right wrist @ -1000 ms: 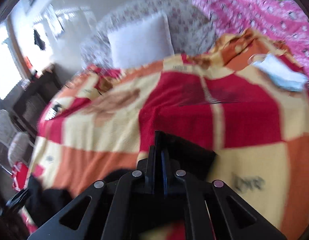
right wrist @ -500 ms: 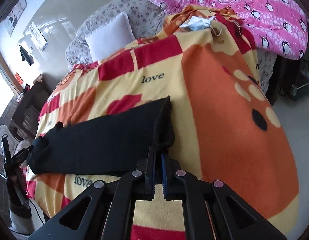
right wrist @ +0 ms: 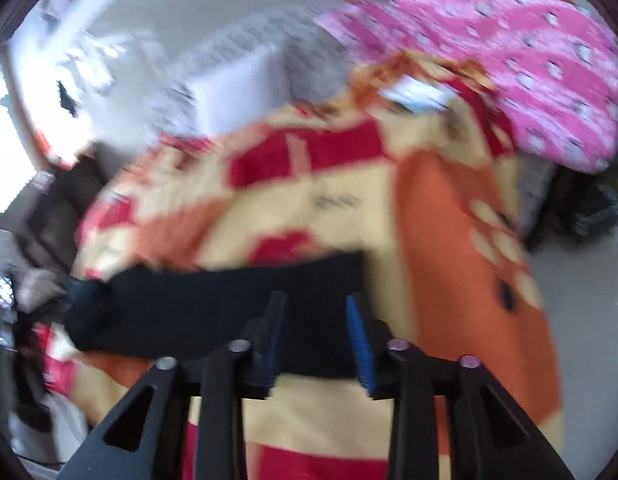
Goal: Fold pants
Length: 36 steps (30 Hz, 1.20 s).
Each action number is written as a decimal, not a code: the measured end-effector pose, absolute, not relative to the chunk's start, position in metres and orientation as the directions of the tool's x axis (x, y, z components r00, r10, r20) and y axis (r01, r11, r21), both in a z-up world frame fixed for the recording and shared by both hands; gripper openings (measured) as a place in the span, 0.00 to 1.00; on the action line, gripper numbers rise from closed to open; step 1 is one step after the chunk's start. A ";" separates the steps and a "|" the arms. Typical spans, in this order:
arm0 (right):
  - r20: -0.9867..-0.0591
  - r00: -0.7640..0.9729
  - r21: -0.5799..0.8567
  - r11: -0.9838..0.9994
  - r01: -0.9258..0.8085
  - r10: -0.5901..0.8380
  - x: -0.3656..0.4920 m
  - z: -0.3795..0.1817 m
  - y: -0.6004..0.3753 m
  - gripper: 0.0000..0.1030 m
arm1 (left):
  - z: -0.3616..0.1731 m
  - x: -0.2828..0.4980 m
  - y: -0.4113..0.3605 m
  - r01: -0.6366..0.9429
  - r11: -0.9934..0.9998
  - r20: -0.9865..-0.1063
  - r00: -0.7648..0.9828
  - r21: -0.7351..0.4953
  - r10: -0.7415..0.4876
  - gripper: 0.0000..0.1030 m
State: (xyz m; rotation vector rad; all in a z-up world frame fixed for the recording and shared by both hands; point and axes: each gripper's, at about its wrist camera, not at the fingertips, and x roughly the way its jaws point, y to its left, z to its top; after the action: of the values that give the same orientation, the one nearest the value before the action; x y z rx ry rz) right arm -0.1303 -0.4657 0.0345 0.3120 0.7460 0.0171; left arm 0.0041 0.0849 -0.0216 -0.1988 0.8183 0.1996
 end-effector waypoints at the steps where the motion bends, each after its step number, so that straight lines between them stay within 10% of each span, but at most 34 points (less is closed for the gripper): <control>1: -0.641 0.741 0.319 0.948 0.018 0.201 -0.117 0.039 -0.447 0.37 | -0.023 0.006 0.092 -0.268 0.956 -0.741 0.665 -0.118 0.095 0.81; 12: -0.715 0.471 0.394 0.854 -0.339 0.517 0.056 -0.019 -0.257 0.39 | -0.040 0.012 0.099 -0.275 0.953 -0.765 0.638 -0.127 0.082 0.81; 14: -0.716 0.425 0.419 0.828 -0.372 0.553 0.063 -0.029 -0.242 0.25 | -0.041 0.008 0.096 -0.255 0.960 -0.761 0.644 -0.116 0.079 0.80; 18: -0.717 0.475 0.328 0.848 -0.416 0.510 0.057 -0.020 -0.224 0.05 | -0.043 0.006 0.090 -0.190 0.972 -0.766 0.643 -0.138 0.017 0.40; 28: -0.743 0.555 0.237 0.923 -0.304 0.374 0.067 -0.032 -0.241 0.00 | -0.044 -0.005 0.098 -0.227 0.967 -0.753 0.655 -0.117 0.063 0.22; 36: -0.612 0.523 0.308 0.788 -0.534 0.593 -0.006 0.024 -0.212 0.41 | -0.038 -0.009 0.099 -0.216 0.970 -0.754 0.654 -0.113 0.058 0.16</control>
State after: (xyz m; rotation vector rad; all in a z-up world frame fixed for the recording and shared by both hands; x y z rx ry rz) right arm -0.0061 -0.2122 0.0244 0.0851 0.7655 0.6756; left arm -0.0088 0.0992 -0.0383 -0.1993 0.8445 0.1565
